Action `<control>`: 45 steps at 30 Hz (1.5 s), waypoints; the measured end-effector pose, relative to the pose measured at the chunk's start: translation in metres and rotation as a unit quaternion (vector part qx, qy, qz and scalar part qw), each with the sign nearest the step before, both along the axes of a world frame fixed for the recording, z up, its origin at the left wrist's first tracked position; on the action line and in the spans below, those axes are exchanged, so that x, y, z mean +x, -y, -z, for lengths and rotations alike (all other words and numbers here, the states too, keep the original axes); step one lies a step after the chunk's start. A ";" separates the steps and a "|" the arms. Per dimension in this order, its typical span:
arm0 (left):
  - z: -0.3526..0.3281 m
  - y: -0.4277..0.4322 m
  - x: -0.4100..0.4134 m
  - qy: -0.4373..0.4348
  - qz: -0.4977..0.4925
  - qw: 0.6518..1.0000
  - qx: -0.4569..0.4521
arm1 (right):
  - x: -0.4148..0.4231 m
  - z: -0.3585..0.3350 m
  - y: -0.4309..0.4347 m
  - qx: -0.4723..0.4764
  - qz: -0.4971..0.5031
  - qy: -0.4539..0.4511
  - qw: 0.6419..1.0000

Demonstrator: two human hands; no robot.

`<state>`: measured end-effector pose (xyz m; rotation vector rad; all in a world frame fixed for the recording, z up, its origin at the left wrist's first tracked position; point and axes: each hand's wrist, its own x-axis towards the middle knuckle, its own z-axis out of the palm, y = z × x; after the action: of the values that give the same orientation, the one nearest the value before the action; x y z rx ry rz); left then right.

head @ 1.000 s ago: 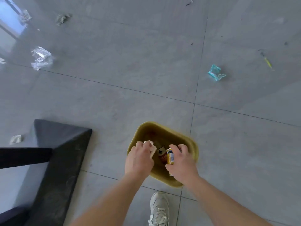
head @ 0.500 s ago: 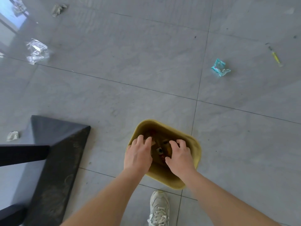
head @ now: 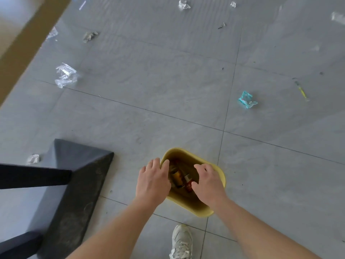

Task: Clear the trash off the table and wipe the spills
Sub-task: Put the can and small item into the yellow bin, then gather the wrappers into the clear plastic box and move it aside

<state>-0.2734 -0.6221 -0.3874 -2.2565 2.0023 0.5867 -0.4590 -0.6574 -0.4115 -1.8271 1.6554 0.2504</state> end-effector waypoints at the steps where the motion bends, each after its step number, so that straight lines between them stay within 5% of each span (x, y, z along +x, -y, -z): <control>1: -0.010 -0.001 0.003 0.003 0.000 1.000 -0.004 | 0.003 -0.011 0.000 -0.009 -0.005 -0.001 1.000; 25: -0.339 -0.082 0.080 0.060 -0.079 0.982 -0.162 | 0.109 -0.361 -0.014 -0.207 -0.170 0.062 0.961; 45: -0.486 -0.201 0.302 0.154 -0.291 0.911 -0.249 | 0.370 -0.519 -0.071 -0.301 -0.374 0.144 0.865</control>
<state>0.0286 -0.4214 0.0991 -3.0238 1.4243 -0.3088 -0.0893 -0.5867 0.1077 -2.7694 0.7775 -0.2510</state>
